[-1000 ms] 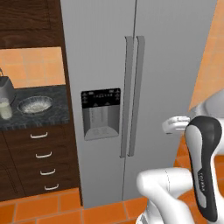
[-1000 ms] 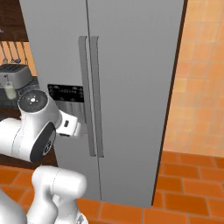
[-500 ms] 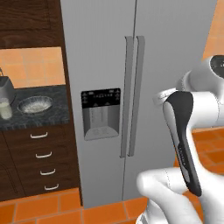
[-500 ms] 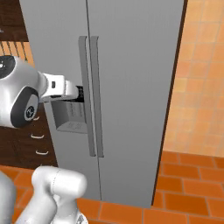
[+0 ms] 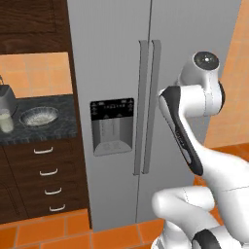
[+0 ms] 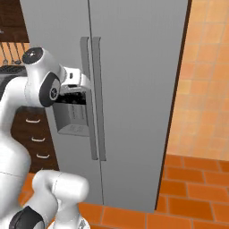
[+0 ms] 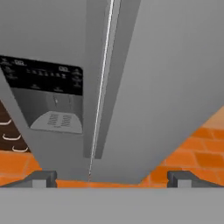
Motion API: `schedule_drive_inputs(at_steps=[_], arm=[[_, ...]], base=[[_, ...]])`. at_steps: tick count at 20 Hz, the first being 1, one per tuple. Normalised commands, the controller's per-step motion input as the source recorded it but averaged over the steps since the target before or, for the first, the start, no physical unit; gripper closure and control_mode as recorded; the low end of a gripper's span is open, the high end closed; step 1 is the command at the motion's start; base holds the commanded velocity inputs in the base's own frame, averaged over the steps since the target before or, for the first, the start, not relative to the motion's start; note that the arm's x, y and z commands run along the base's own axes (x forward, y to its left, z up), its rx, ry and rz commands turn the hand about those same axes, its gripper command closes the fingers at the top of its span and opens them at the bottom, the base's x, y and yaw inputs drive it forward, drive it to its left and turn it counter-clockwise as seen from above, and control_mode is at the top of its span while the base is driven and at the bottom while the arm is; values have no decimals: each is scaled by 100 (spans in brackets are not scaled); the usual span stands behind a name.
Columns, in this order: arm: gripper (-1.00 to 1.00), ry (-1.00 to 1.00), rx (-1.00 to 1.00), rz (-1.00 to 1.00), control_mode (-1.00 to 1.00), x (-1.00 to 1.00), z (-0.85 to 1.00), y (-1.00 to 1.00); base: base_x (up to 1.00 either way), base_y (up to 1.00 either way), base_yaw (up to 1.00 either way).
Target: Grab a lemon wedge from the fridge and one ice cube from the ice bowl, and put them in the glass of lemonade.
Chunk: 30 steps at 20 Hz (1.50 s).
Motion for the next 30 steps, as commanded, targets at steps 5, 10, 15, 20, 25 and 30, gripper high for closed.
schedule_drive_inputs(at_steps=[5, 10, 15, 20, 25, 30], arm=[[-100, 5, 11, -20, -100, 100, -55, -10], [-100, -8, 24, -5, -100, 75, -11, -23], [-100, -12, 7, 8, -100, 63, -18, -4], [-100, -6, 0, 8, -100, 67, -28, 0], [-100, 0, -1, 4, -100, 61, -3, 0], [-100, 0, -2, 3, -100, 70, -17, 0]], base=[[0, 0, 0], [0, 0, 0], [0, 0, 0], [0, 0, 0], [0, 0, 0], [0, 0, 0]])
